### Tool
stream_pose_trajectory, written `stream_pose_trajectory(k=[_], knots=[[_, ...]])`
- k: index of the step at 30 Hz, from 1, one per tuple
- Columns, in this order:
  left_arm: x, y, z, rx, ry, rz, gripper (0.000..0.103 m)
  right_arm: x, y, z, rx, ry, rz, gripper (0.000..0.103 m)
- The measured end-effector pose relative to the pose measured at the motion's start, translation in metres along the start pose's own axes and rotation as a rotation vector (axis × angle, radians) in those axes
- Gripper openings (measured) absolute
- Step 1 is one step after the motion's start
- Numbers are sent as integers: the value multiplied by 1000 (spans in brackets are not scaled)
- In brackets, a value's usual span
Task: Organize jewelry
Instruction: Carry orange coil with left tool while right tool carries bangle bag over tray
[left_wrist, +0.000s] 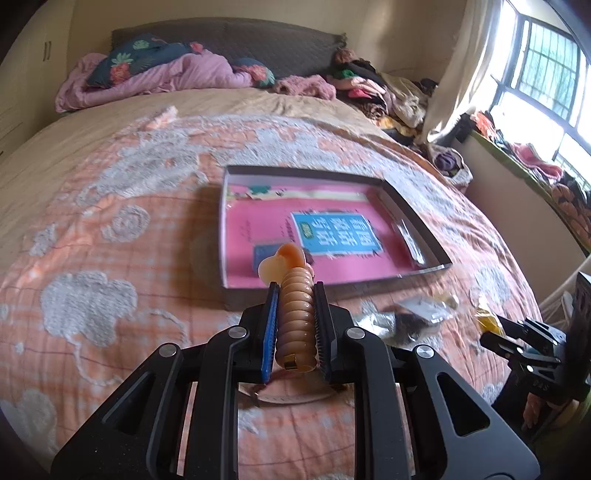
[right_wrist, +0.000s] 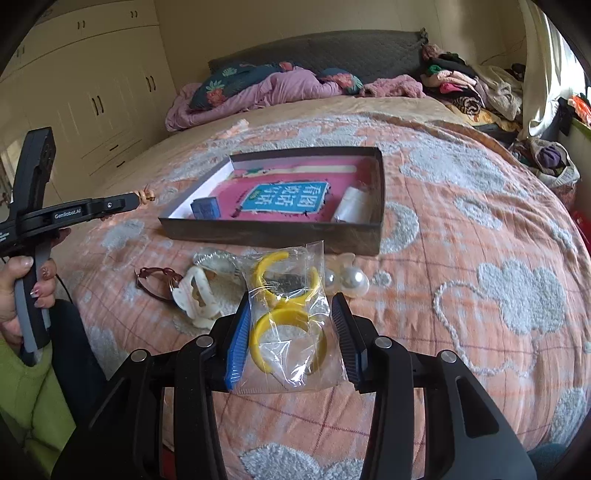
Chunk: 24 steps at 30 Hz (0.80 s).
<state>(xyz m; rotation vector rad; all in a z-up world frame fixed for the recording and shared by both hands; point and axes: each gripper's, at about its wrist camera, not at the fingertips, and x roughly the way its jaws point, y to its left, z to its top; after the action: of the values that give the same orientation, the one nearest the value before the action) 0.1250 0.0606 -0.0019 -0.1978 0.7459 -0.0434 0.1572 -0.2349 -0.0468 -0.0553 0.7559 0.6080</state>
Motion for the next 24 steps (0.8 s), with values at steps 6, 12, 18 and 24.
stream_pose_trajectory(k=[6,12,18,24], knots=[[-3,5,7,-14,-24,5,11,-2,3,12,0,-31,14,41],[2,2,13,-15,-33,-7,11,-2,11,25,-14,-60,28,41],[7,-7,21,-2,-48,-21,11,-2,11,40,-17,-94,20,41],[13,-13,30,1,-61,-37,11,-5,8,51,-15,-116,11,41]])
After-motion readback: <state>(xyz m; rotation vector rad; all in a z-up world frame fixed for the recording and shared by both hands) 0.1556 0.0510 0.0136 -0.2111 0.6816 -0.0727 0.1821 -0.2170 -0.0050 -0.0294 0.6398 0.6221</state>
